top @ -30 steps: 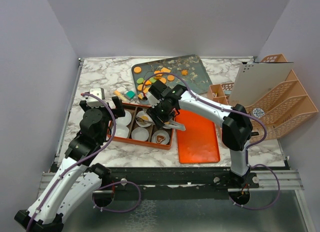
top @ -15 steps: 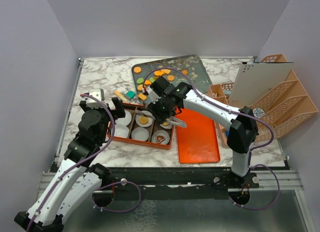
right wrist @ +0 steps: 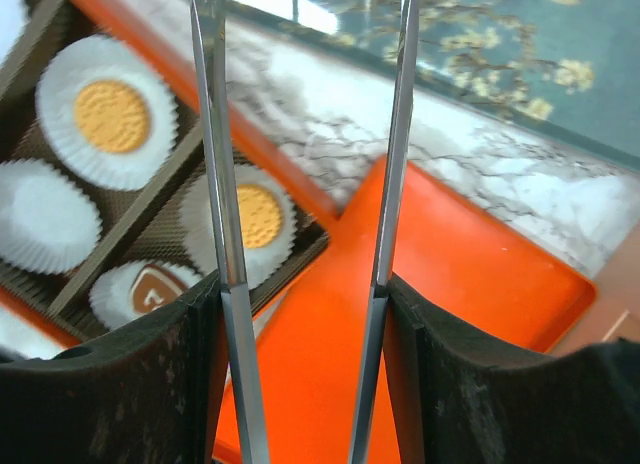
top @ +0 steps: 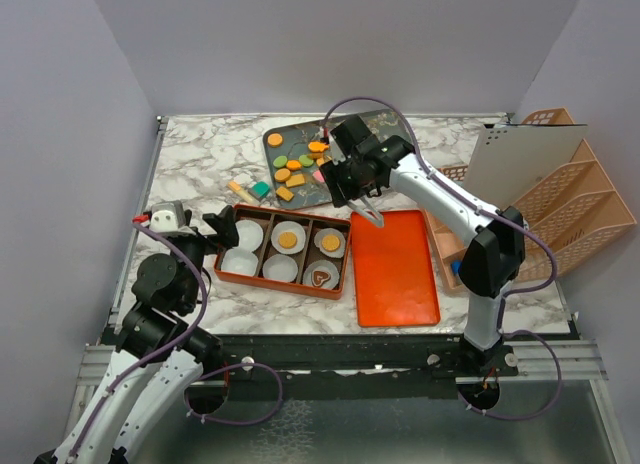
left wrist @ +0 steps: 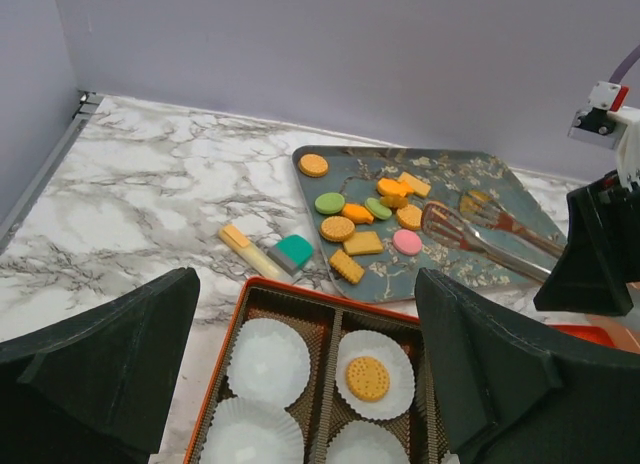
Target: Pack the cookies
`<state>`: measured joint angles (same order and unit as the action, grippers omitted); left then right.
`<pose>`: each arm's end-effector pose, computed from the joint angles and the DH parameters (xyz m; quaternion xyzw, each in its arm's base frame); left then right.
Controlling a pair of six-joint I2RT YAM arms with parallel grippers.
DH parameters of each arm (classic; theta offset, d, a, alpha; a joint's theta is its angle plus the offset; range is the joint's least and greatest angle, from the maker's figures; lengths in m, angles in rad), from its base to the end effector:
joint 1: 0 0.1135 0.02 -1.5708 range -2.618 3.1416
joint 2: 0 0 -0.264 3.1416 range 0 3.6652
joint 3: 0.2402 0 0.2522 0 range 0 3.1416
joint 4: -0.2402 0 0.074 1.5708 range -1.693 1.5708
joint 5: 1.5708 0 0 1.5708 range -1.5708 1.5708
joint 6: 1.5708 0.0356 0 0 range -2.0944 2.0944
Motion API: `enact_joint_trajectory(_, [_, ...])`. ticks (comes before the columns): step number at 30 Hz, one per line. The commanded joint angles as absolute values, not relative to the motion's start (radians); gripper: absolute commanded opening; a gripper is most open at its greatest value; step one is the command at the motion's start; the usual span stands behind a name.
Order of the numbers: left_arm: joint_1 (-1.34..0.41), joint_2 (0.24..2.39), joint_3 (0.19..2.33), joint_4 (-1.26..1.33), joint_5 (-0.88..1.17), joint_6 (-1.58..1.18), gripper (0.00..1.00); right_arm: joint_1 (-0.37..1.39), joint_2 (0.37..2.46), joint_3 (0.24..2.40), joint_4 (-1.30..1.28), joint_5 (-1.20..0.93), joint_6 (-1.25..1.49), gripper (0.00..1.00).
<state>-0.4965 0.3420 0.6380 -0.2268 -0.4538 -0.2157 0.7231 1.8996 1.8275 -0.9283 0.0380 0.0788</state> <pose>0.0899 -0.0310 0.3382 -0.0698 0.6812 -0.1045 0.7212 0.3106 0.2723 0.3133 -0.2987 0.9118 0.0930 0.2661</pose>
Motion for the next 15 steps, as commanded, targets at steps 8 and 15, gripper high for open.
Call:
enact_joint_trajectory(8, [-0.489, 0.32, 0.61, -0.209, -0.464, -0.189, 0.99, 0.627, 2.032, 1.876, -0.877, 0.024, 0.114, 0.59])
enact_joint_trajectory(15, [-0.489, 0.318, 0.605, -0.199, -0.462, -0.186, 0.99, 0.618, 2.115, 1.923, -0.885, 0.029, 0.112, 0.59])
